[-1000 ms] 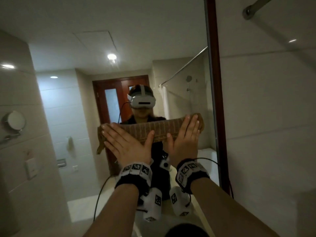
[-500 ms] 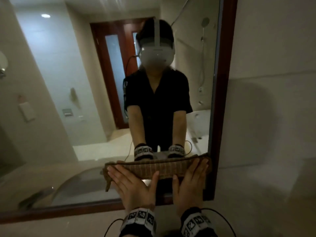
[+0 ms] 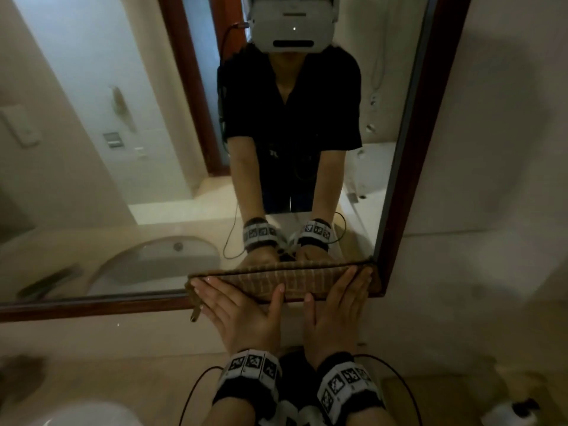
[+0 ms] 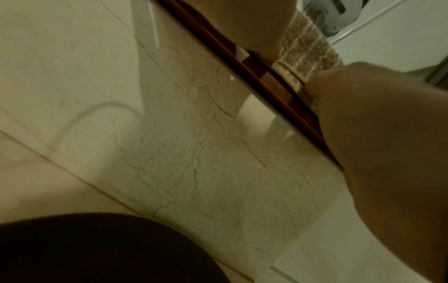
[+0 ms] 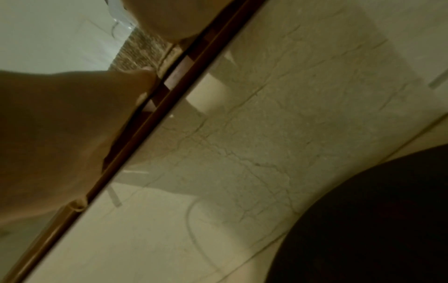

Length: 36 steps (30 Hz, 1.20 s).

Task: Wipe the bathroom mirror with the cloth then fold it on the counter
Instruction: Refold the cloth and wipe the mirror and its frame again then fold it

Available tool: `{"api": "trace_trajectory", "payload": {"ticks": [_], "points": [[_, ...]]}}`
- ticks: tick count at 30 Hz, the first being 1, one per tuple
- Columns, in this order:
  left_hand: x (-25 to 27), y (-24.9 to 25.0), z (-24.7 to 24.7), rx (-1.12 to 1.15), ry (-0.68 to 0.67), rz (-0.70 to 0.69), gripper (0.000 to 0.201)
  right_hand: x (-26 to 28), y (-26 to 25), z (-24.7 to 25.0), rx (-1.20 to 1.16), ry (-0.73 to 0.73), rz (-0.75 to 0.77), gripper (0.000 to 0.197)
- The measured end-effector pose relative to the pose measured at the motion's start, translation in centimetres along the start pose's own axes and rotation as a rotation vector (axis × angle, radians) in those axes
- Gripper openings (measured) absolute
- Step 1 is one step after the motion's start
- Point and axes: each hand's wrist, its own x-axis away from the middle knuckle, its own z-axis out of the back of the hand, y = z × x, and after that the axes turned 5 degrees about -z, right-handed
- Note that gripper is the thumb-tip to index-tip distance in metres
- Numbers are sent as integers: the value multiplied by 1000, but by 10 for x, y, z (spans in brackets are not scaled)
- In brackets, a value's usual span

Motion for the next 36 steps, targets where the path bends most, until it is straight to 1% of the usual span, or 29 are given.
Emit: {"api": "trace_trajectory", "payload": {"ticks": [4, 6, 8, 11, 12, 13, 16, 17, 18, 20, 21, 23, 25, 30, 36], "points": [[-5, 0, 4, 14, 10, -1, 126, -3, -9, 8, -97, 25, -3, 90], [-16, 8, 12, 34, 30, 1, 126, -18, -19, 16, -116, 42, 44, 89], [-33, 23, 26, 49, 59, -2, 128, -39, -36, 29, -111, 68, 75, 87], [-58, 51, 59, 81, 106, -63, 129, -61, -73, 55, -110, 113, 29, 87], [-66, 60, 73, 87, 125, -79, 130, -68, -86, 68, -94, 128, 16, 87], [-75, 70, 89, 97, 149, -85, 130, -77, -101, 83, -83, 143, 38, 86], [-120, 109, 152, 193, 266, -112, 131, -130, -157, 138, -142, 200, 278, 79], [-139, 127, 177, 222, 307, -139, 131, -153, -180, 160, -154, 231, 335, 80], [-158, 146, 202, 235, 345, -168, 132, -174, -204, 185, -158, 267, 362, 80], [-194, 188, 255, 217, 412, -224, 134, -206, -246, 234, -139, 348, 356, 81], [-210, 208, 281, 199, 439, -248, 135, -219, -263, 255, -117, 364, 346, 81], [-235, 242, 326, 188, 452, -279, 136, -239, -291, 288, -102, 334, 341, 81], [-254, 268, 359, 205, 433, -278, 136, -256, -317, 317, -125, 317, 347, 81], [-284, 313, 418, 258, 486, -264, 135, -284, -376, 378, -136, 262, 332, 83], [-312, 354, 474, 303, 529, -251, 133, -319, -423, 417, -107, 319, 362, 86]]}}
